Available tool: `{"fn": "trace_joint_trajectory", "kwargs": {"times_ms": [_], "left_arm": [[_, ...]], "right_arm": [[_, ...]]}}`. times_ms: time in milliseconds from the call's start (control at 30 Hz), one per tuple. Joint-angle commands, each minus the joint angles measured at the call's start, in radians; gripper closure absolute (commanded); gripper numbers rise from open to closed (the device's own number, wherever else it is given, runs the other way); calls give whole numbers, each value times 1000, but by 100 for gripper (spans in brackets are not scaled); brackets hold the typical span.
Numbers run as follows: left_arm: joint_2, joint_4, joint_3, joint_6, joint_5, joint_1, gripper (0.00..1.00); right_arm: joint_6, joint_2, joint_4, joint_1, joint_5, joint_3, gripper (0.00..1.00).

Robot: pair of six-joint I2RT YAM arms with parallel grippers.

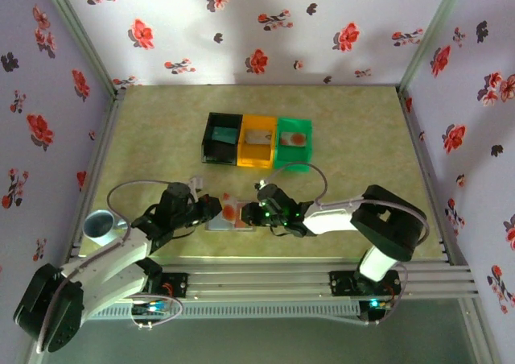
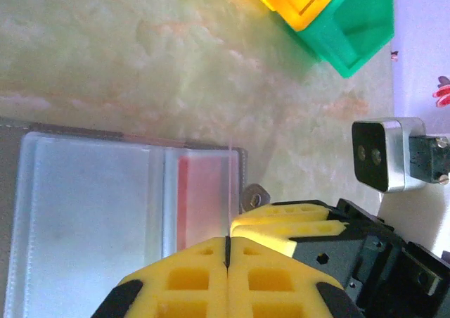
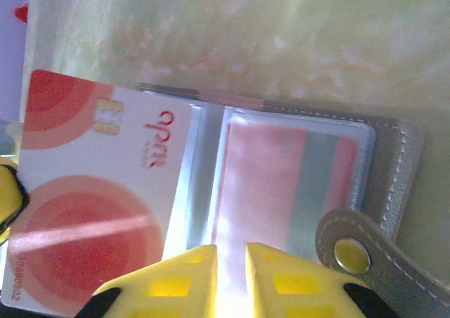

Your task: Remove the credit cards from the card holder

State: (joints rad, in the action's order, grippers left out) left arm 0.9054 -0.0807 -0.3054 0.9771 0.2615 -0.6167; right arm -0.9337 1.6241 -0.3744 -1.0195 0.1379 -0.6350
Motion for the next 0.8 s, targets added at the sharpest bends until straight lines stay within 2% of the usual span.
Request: {"fn": "trace_joint_trajectory", "kwargs": {"times_ms": [0,200,367,533,767], "left_arm": [[-38,1,2,-23,-9,9,100],[-79,4,30,-26,3,12,100],[-102,-63,59,-10,38,12,100],[-120,-121,70,1,80,11,100],[-113,-230,96,53,127,9,100]], "right_arm": [[79,-66,78,0,-14,-23,75],[115,-169,88,32,10,-9,61],[49,-205,-120,93,127,82,48],[-35,-168,-341,132,228,147,44],[-67,-96,-448,132,249,156,44]]}}
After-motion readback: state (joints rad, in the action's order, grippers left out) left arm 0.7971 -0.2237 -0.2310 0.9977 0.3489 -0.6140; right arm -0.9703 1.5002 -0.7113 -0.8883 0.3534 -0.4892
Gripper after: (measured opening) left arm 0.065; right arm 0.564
